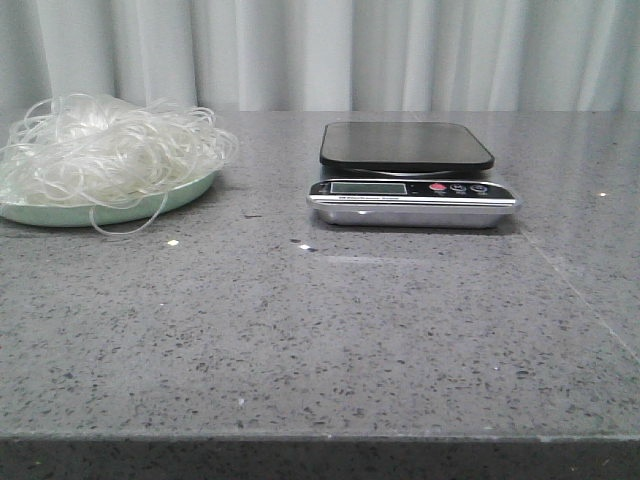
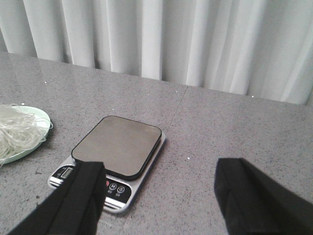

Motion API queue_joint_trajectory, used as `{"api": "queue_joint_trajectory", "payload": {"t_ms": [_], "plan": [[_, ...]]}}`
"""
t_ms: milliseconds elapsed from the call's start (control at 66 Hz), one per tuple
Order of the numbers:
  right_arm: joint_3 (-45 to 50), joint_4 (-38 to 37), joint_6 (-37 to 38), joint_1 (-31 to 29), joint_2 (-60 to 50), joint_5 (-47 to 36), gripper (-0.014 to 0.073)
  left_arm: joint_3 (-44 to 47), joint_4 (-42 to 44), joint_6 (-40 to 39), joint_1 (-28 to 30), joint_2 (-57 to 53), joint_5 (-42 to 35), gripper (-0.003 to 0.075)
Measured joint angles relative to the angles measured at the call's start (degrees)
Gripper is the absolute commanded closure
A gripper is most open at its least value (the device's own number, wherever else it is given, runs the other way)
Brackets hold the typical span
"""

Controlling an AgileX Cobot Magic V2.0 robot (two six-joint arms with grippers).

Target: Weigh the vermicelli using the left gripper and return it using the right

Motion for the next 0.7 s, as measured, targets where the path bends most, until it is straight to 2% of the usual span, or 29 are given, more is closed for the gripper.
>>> {"api": "queue_joint_trajectory", "payload": {"t_ms": [106, 167, 182, 197, 212, 227, 242, 258, 273, 333, 697], "plan": [[5.27, 0.00, -0.12, 0.00, -8.42, 0.00, 0.0032, 0.00, 0.00, 0.00, 0.00, 0.00, 0.00, 0.0589], [8.64, 0.00, -0.12, 0.00, -13.07, 0.38, 0.0086, 0.00, 0.00, 0.00, 0.00, 0.00, 0.00, 0.0589], [9.95, 0.00, -0.12, 0.00, -15.29, 0.65, 0.0150, 0.00, 0.00, 0.00, 0.00, 0.00, 0.00, 0.0589], [9.95, 0.00, -0.12, 0.00, -15.29, 0.65, 0.0150, 0.00, 0.00, 0.00, 0.00, 0.00, 0.00, 0.0589], [11.02, 0.00, -0.12, 0.00, -17.17, 1.02, 0.0243, 0.00, 0.00, 0.00, 0.00, 0.00, 0.00, 0.0589], [11.02, 0.00, -0.12, 0.00, -17.17, 1.02, 0.0243, 0.00, 0.00, 0.00, 0.00, 0.00, 0.00, 0.0589], [11.75, 0.00, -0.12, 0.00, -18.69, 1.43, 0.0358, 0.00, 0.00, 0.00, 0.00, 0.00, 0.00, 0.0589], [11.75, 0.00, -0.12, 0.00, -18.69, 1.43, 0.0358, 0.00, 0.00, 0.00, 0.00, 0.00, 0.00, 0.0589], [12.33, 0.00, -0.12, 0.00, -19.86, 1.69, 0.0472, 0.00, 0.00, 0.00, 0.00, 0.00, 0.00, 0.0589], [13.01, 0.00, -0.12, 0.00, -21.00, 2.26, 0.0421, 0.00, 0.00, 0.00, 0.00, 0.00, 0.00, 0.0589], [13.38, 0.00, -0.12, 0.00, -21.22, 2.46, 0.0426, 0.00, 0.00, 0.00, 0.00, 0.00, 0.00, 0.0589]]}}
